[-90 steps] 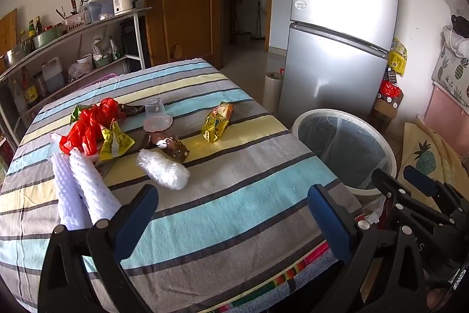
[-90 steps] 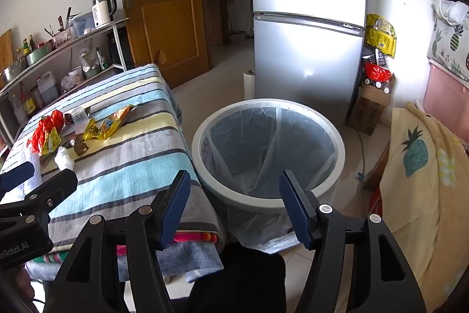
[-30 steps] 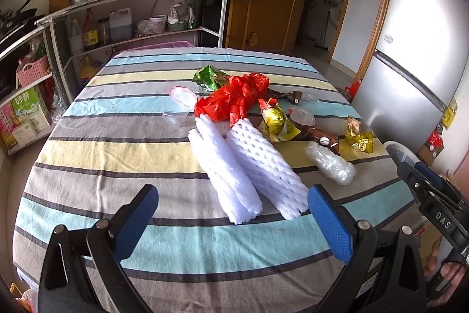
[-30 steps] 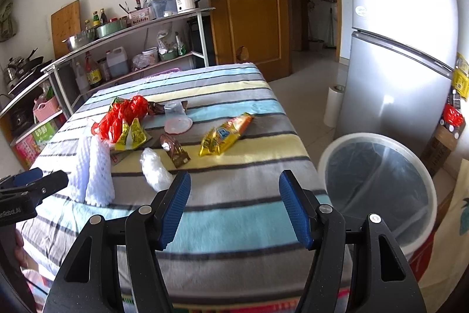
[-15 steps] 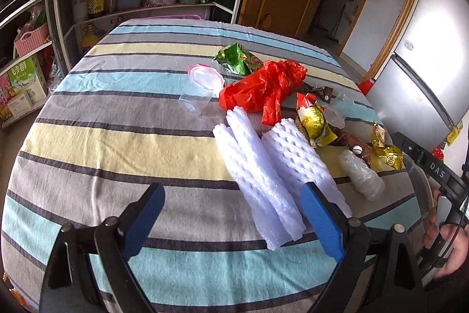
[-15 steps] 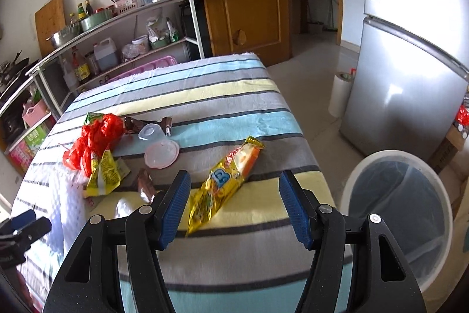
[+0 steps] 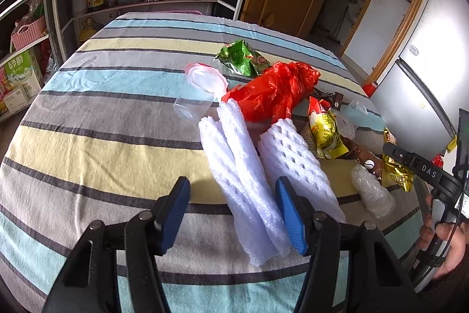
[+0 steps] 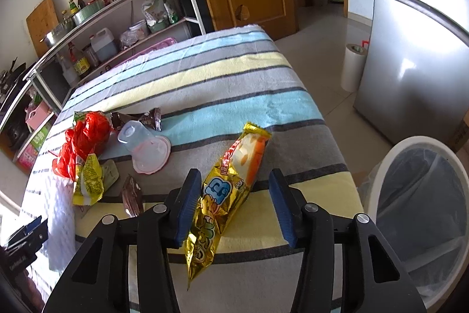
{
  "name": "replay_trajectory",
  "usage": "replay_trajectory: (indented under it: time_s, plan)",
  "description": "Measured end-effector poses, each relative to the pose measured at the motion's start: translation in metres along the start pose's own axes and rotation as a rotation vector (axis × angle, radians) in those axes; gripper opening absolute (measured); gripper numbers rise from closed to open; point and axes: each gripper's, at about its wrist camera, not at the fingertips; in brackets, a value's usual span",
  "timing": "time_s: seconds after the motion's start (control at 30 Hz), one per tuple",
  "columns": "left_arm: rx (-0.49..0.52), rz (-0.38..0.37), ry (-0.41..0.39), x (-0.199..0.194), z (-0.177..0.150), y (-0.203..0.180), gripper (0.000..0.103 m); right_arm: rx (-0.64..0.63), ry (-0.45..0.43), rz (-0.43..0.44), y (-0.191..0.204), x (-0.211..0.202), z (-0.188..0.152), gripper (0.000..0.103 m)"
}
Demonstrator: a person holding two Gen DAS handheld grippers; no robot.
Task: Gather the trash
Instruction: 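Grasp the yellow snack wrapper with the right tool while the left tool grasps white foam nets, then carry both items to the white bin and release them inside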
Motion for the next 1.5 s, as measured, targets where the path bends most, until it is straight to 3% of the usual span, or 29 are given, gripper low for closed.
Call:
replay_trajectory:
  time_s: [0.13,0.43,1.03,1.5]
  plan:
    - [-0.02,-0.032,-0.005,0.0,0.003,0.004,0.043,-0.013,0.005,0.008,0.002,0.004,0.002,0.034]
    - [-0.009,-0.042,-0.025,-0.003,0.003,0.005,0.031,-0.045,-0.015,0.007,0.008,0.0,-0.002,0.011]
    - [0.057,-0.045,-0.1,-0.04,0.001,-0.009,0.029,-0.084,-0.112,0.119,0.018,-0.05,-0.019,0.008]
    - [0.285,-0.175,-0.128,-0.057,0.013,-0.112,0.029,-0.005,-0.214,0.102,-0.023,-0.111,-0.033,0.008]
Point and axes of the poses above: each gripper's, at about its wrist camera, not at the fingertips, and x roughly the way its jaws point, y to its left, z to its top, and after that the axes turned 11 degrees about y, right-handed
